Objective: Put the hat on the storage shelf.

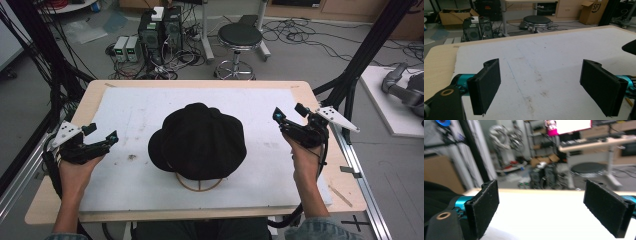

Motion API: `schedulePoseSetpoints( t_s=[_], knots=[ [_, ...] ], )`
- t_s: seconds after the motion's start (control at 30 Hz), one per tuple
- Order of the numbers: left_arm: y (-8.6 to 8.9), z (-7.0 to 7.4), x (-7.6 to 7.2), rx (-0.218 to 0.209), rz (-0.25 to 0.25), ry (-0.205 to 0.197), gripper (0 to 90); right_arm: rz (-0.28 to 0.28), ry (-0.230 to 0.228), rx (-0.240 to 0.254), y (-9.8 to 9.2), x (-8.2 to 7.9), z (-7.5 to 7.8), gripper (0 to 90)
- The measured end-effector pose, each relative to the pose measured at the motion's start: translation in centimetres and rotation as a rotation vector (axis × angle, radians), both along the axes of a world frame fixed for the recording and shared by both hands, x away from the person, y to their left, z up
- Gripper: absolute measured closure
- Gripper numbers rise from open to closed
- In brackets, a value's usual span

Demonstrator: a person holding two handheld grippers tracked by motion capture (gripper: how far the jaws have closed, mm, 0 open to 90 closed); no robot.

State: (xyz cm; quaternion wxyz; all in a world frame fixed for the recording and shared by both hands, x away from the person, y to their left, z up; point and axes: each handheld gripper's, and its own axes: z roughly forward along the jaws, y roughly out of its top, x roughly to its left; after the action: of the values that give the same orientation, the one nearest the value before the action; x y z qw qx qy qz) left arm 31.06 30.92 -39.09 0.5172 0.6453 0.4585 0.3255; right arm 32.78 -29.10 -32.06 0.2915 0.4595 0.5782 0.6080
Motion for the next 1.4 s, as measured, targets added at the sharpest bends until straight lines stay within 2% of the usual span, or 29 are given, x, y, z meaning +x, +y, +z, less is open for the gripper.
schedulePoseSetpoints(
  t_s=[0.03, 0.1, 0.13, 0.5, 1.0, 1.4],
  knots=[
    [-0.1, 0.0, 0.0, 0.004, 0.002, 0.003, 17.2, -0.016, 0.004, -0.014, -0.2, -0.1, -0.2, 12.9],
    [-0.2, 0.0, 0.1, 0.010, 0.003, 0.004, 17.2, -0.052, -0.020, -0.030, -1.0, -0.4, -0.8, 12.9],
    [-0.3, -0.1, 0.2, 0.010, 0.004, 0.004, 17.2, -0.052, -0.020, -0.030, -1.0, -0.4, -0.8, 12.9],
    [-0.3, -0.2, 0.2, 0.020, 0.011, 0.007, 17.2, -0.118, 0.020, -0.060, -3.0, -0.6, -3.5, 12.9],
    [-0.4, -0.6, 0.3, 0.047, 0.015, 0.014, 17.2, -0.139, 0.029, -0.120, -3.4, -1.1, -5.3, 13.0],
    [-0.4, -1.0, 0.4, 0.061, 0.022, 0.023, 17.2, -0.146, 0.069, -0.136, -3.8, -1.3, -7.5, 13.0]
  ],
)
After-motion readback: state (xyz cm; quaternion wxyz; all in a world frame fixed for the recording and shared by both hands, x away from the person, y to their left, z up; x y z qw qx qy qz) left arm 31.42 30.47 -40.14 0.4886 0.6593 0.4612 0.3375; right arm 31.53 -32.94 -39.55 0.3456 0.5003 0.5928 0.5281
